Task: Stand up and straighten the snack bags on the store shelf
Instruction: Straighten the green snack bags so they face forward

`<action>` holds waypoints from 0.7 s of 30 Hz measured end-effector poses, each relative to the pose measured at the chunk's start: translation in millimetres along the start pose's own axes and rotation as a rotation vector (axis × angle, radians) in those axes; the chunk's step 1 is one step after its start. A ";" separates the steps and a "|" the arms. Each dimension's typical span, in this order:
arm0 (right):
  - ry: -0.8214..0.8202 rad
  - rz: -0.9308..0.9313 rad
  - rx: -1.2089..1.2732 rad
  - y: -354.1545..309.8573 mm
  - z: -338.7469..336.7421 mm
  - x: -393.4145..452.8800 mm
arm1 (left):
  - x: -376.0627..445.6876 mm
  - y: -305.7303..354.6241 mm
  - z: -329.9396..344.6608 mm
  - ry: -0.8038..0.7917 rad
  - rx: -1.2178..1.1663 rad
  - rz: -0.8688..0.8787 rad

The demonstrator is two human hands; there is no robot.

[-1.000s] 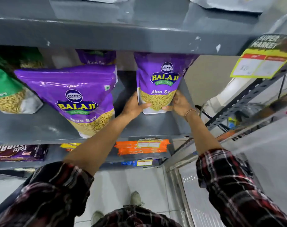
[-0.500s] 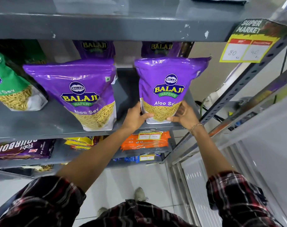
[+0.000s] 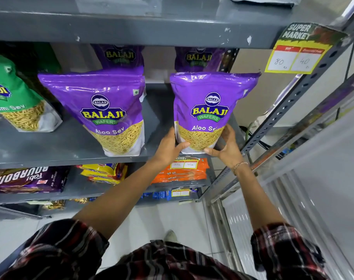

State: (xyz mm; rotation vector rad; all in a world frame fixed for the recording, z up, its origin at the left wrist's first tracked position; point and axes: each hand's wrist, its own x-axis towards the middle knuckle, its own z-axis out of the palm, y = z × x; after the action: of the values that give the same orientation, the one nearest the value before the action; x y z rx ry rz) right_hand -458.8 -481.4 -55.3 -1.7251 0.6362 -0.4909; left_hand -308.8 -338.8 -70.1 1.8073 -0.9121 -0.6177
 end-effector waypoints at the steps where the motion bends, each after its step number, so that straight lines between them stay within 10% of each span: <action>1: 0.100 -0.007 -0.026 3.7 7.3 -9.8 | -4.6 -1.2 0.1 0.031 -0.027 -0.003; 5: 0.369 -0.019 -0.188 21.5 56.6 -48.9 | -38.4 -8.7 -15.2 0.223 -0.066 -0.014; 12: -0.130 -0.049 -0.167 -8.8 197.5 -62.2 | -115.5 -59.6 -100.8 0.455 -0.008 -0.076; 21: -0.223 -0.021 -0.117 -61.4 369.0 -16.4 | -139.8 -126.8 -286.5 0.738 0.004 -0.080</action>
State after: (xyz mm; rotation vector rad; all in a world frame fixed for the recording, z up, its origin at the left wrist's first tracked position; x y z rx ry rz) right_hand -230.6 -185.9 -83.4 -1.8671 0.4951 -0.2741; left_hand -137.8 -41.4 -73.8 1.8712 -0.3377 0.0306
